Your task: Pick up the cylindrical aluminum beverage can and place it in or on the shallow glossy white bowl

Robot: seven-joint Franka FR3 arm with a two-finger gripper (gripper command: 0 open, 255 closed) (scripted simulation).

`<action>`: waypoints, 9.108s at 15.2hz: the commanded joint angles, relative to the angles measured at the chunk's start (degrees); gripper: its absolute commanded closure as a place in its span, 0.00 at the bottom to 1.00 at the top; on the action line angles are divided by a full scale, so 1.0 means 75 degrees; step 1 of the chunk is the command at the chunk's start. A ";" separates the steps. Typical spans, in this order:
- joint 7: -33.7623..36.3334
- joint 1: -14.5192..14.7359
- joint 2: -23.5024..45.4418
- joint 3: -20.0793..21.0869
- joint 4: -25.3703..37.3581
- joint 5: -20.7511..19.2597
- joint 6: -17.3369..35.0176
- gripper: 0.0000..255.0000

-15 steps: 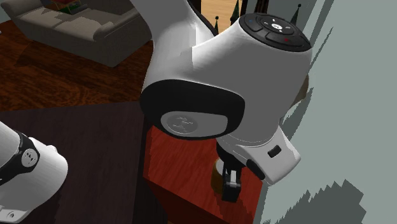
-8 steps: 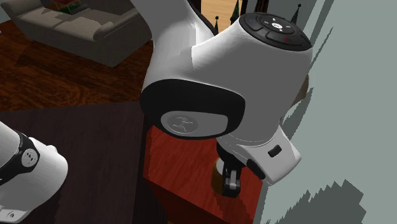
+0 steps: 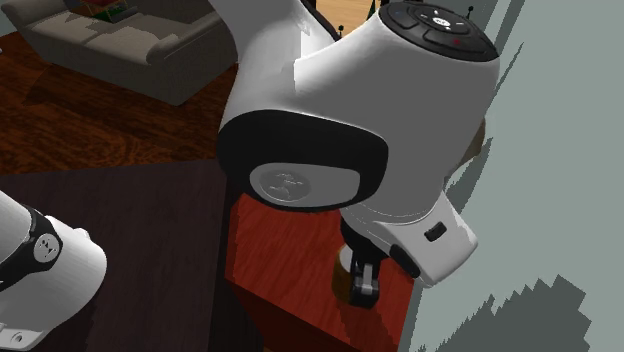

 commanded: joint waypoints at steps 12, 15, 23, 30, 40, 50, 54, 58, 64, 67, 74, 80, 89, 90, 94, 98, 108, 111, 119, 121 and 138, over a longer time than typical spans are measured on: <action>0.0004 0.0001 -0.1298 -0.0003 0.0061 -0.0006 -0.1360 1.00; 0.0005 0.0001 -0.1566 -0.0003 0.0118 -0.0007 -0.1685 1.00; 0.1424 0.0282 -0.0073 0.0073 0.0748 -0.0358 -0.0993 0.00; 0.2510 0.0654 0.1453 -0.0075 0.1557 -0.0568 -0.0451 0.00; 0.2533 0.0656 0.2002 -0.0102 0.1641 -0.0597 0.0015 0.00; 0.2531 0.0655 0.2002 -0.0103 0.1641 -0.0597 0.0014 1.00; 0.2526 0.0653 0.1898 -0.0098 0.1614 -0.0592 -0.0063 1.00; 0.2499 0.0642 0.1490 -0.0082 0.1531 -0.0571 -0.0387 1.00; 0.2456 0.0630 0.0902 -0.0060 0.1456 -0.0537 -0.0900 1.00; 0.2435 0.0625 0.0621 -0.0051 0.1441 -0.0518 -0.1166 1.00; 0.2386 0.0619 0.0001 -0.0034 0.1467 -0.0477 -0.1811 1.00; 0.3138 0.1072 -0.0437 0.0259 0.1116 -0.0493 -0.1927 1.00; 0.4910 0.2104 -0.0702 0.1008 0.0795 -0.0483 -0.1930 1.00; 0.5110 0.2219 -0.0699 0.1094 0.0805 -0.0483 -0.1942 1.00; 0.5915 0.2682 -0.0619 0.1431 0.0934 -0.0496 -0.2015 1.00; 0.6725 0.3141 -0.0433 0.1751 0.1206 -0.0548 -0.2127 1.00; 0.7010 0.3246 0.0387 0.1637 0.1161 -0.0896 -0.1289 1.00; 0.7099 0.3288 0.0676 0.1574 0.1172 -0.1020 -0.1019 1.00; 0.7166 0.3324 0.0896 0.1520 0.1191 -0.1113 -0.0823 1.00; 0.7167 0.3325 0.0894 0.1521 0.1190 -0.1113 -0.0825 0.00; 0.6907 0.3203 0.0051 0.1713 0.1252 -0.0744 -0.1706 0.00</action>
